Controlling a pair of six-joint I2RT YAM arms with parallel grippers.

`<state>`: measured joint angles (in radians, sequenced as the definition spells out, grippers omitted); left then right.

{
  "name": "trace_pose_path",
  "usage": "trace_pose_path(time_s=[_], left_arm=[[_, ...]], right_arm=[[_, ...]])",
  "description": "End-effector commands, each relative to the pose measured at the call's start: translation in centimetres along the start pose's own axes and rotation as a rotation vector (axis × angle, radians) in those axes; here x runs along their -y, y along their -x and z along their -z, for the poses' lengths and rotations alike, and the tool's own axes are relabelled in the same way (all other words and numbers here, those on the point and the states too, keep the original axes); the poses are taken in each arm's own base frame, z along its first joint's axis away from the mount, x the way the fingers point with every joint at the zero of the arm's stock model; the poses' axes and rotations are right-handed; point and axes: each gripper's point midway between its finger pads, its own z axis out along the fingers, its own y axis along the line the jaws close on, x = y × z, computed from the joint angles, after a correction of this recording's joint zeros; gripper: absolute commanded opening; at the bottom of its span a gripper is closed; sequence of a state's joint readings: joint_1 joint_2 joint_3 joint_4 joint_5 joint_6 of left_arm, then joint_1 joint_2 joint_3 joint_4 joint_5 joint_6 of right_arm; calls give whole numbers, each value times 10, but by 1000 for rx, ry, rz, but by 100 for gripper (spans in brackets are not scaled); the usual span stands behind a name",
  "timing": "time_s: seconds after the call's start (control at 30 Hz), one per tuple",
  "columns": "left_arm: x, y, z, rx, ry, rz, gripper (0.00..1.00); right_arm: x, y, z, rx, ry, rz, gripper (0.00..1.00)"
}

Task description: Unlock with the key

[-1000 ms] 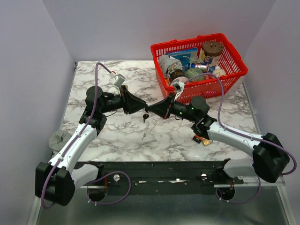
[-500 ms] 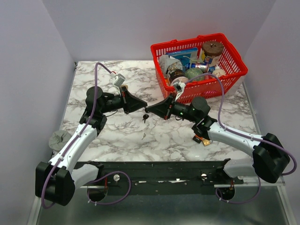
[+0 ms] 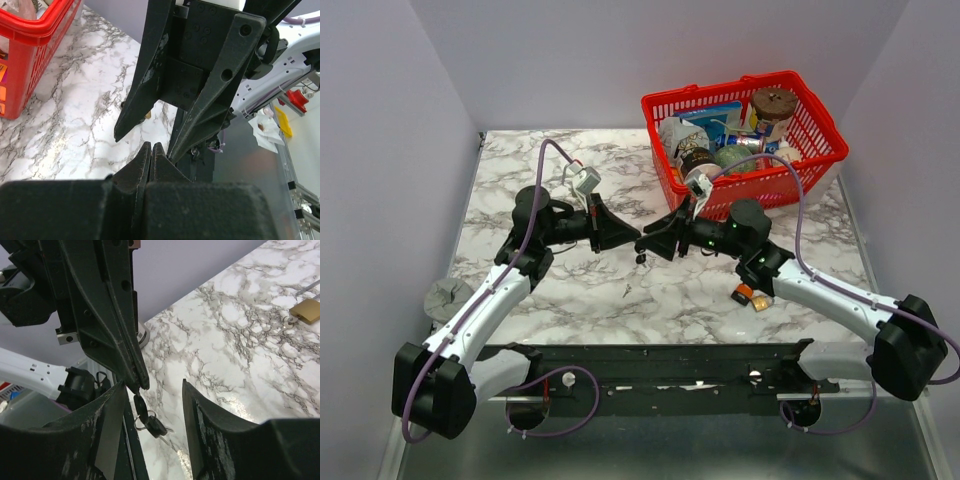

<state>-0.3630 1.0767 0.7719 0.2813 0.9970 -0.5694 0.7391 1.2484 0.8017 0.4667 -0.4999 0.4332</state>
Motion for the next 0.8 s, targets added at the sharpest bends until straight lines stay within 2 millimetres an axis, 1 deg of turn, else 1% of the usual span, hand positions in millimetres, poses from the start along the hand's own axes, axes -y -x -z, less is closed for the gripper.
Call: trace_pose_path(time_s=[0.0, 0.07, 0.17, 0.2, 0.27, 0.5, 0.7, 0.77], left_arm=[[10, 4, 0, -16, -38, -58, 0], [10, 3, 0, -16, -37, -61, 0], [10, 3, 0, -17, -35, -60, 0], [9, 3, 0, -17, -32, -57, 0], [7, 4, 0, -16, -26, -61, 0], [2, 3, -1, -17, -2, -56, 0], [-2, 2, -2, -20, 13, -52, 0], [-3, 2, -1, -19, 18, -51, 0]], right_arm=[[-17, 1, 7, -52, 74, 68, 57], [-18, -7, 8, -98, 88, 67, 57], [-21, -13, 9, -132, 110, 57, 57], [-21, -15, 9, -138, 114, 54, 60], [-20, -19, 10, -155, 114, 45, 61], [-18, -25, 8, -172, 89, 56, 61], [-20, -25, 1, -172, 75, 73, 58], [-19, -29, -2, -187, 67, 76, 57]])
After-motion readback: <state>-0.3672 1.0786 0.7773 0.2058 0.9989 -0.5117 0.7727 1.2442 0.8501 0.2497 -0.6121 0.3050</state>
